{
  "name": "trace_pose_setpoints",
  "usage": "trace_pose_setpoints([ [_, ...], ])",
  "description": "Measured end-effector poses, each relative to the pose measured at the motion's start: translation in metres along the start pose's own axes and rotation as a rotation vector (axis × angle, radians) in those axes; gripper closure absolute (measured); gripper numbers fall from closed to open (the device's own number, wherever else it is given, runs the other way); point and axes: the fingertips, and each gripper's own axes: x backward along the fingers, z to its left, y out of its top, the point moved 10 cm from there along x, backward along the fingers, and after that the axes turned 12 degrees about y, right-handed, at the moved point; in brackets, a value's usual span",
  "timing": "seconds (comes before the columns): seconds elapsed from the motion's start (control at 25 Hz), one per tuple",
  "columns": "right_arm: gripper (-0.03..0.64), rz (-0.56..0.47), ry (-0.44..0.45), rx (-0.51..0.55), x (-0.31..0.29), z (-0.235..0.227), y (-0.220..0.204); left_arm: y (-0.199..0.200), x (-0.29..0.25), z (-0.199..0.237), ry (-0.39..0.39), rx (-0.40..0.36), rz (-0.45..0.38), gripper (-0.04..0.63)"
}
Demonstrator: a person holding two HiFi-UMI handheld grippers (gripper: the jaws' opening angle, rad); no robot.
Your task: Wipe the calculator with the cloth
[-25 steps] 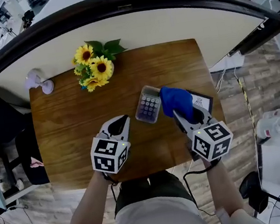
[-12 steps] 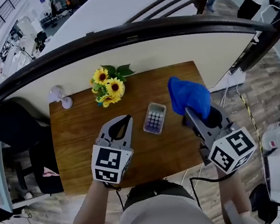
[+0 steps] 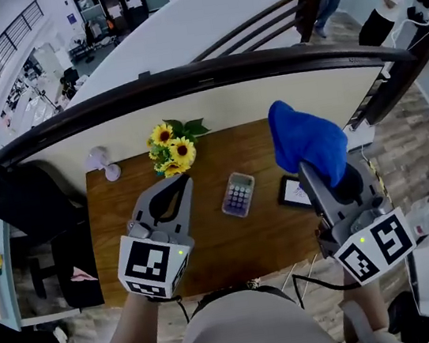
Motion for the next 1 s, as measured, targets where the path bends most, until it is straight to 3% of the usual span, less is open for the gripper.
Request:
trace_pose_setpoints([
  [0.24, 0.466, -0.007, -0.021, 0.101, 0.018, 0.015, 0.019, 0.038, 0.025, -0.002, 0.015, -0.035, -0.095, 0.594],
  [0.44, 0.466, 0.021, 0.005, 0.118, 0.025, 0.022, 0.014, 0.051, 0.041, -0.007, 0.020, -0.072, -0.128, 0.594],
  [0.56, 0.468, 0.058, 0.024, 0.102, 0.026, 0.026, 0.002, 0.050, 0.048, -0.012, 0.018, -0.098, -0.127, 0.594],
  [0.8, 0.468, 0.098, 0.036, 0.058, 0.026, 0.031, -0.017, 0.033, 0.049, -0.015, 0.018, -0.040, -0.084, 0.594],
  [1.0, 0.468, 0.110, 0.030, 0.061, 0.027, 0.026, -0.020, 0.032, 0.045, -0.018, 0.018, -0.044, -0.075, 0.594],
])
